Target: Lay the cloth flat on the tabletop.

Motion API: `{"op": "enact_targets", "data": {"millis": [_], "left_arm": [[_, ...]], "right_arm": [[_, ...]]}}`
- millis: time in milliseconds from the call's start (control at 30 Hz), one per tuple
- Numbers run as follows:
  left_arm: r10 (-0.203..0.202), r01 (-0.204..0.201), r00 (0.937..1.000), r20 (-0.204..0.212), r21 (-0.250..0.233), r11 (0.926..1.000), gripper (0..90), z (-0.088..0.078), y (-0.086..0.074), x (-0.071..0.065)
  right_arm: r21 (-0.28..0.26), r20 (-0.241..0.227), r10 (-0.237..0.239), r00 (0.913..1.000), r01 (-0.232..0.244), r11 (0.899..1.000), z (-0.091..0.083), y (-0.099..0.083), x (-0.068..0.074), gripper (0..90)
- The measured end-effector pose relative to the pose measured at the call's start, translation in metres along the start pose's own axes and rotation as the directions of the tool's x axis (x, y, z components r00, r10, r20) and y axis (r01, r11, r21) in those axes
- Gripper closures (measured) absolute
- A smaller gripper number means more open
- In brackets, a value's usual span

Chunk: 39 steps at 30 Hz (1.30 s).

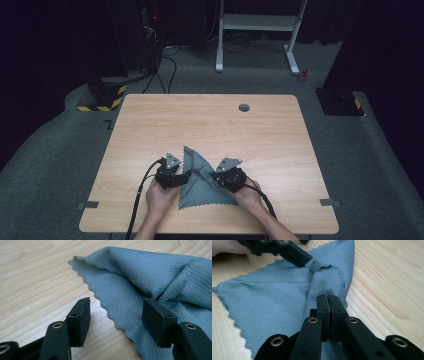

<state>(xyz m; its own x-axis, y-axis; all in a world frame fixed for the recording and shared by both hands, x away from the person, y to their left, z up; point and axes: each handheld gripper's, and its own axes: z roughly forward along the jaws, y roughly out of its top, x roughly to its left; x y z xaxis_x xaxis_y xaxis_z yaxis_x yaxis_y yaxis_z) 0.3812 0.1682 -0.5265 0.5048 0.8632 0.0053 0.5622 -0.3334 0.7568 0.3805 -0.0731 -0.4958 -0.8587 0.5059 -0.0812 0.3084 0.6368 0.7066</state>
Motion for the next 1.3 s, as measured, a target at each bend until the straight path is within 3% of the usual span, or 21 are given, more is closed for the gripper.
{"op": "enact_targets", "data": {"millis": [233, 400, 533, 600, 833, 933, 967, 1000, 1133, 1300], "left_arm": [[0.001, -0.001, 1.0, 0.002, 0.001, 1.0, 40.1, 0.0, 0.0, 0.0], [0.001, -0.001, 1.0, 0.001, 0.001, 1.0, 40.1, 0.0, 0.0, 0.0], [0.001, -0.001, 1.0, 0.001, 0.0, 1.0, 40.1, 0.0, 0.0, 0.0], [0.002, -0.002, 1.0, 0.001, 0.0, 1.0, 40.1, 0.0, 0.0, 0.0], [0.001, -0.001, 1.0, 0.0, 0.0, 1.0, 40.1, 0.0, 0.0, 0.0], [0.001, -0.001, 1.0, 0.0, 0.0, 1.0, 40.1, 0.0, 0.0, 0.0], [0.001, -0.001, 1.0, 0.0, 0.0, 1.0, 40.1, 0.0, 0.0, 0.0], [0.002, -0.002, 1.0, 0.001, 0.0, 1.0, 40.1, 0.0, 0.0, 0.0], [0.002, -0.002, 1.0, 0.0, 0.0, 1.0, 40.1, 0.0, 0.0, 0.0], [0.0, 0.0, 1.0, 0.0, 0.001, 1.0, 40.1, 0.0, 0.0, 0.0]], "right_arm": [[-0.064, 0.021, -0.015, 0.9997, 0.017, 0.998, -0.022, 0.004, 0.002, 87.8], [-0.071, 0.051, -0.008, 0.9987, 0.011, 0.997, -0.03, 0.004, -0.005, 88.2], [-0.058, 0.081, 0.046, 0.9956, -0.042, 0.997, -0.027, 0.001, -0.023, 88.8], [-0.054, 0.093, 0.097, 0.991, -0.092, 0.994, -0.024, -0.002, -0.036, 88.9], [-0.036, 0.175, 0.208, 0.9625, -0.204, 0.978, -0.021, -0.016, -0.075, 89.1], [-0.029, 0.206, 0.243, 0.9477, -0.243, 0.97, -0.021, -0.023, -0.087, 89.1], [-0.037, 0.229, 0.263, 0.9371, -0.262, 0.964, -0.022, -0.027, -0.094, 89.2], [-0.037, 0.229, 0.263, 0.9371, -0.262, 0.964, -0.022, -0.027, -0.094, 89.2], [-0.056, 0.248, 0.306, 0.9192, -0.301, 0.952, -0.024, -0.032, -0.104, 89.1], [-0.02, 0.271, 0.316, 0.9092, -0.323, 0.946, -0.013, -0.039, -0.112, 89.0]]}}
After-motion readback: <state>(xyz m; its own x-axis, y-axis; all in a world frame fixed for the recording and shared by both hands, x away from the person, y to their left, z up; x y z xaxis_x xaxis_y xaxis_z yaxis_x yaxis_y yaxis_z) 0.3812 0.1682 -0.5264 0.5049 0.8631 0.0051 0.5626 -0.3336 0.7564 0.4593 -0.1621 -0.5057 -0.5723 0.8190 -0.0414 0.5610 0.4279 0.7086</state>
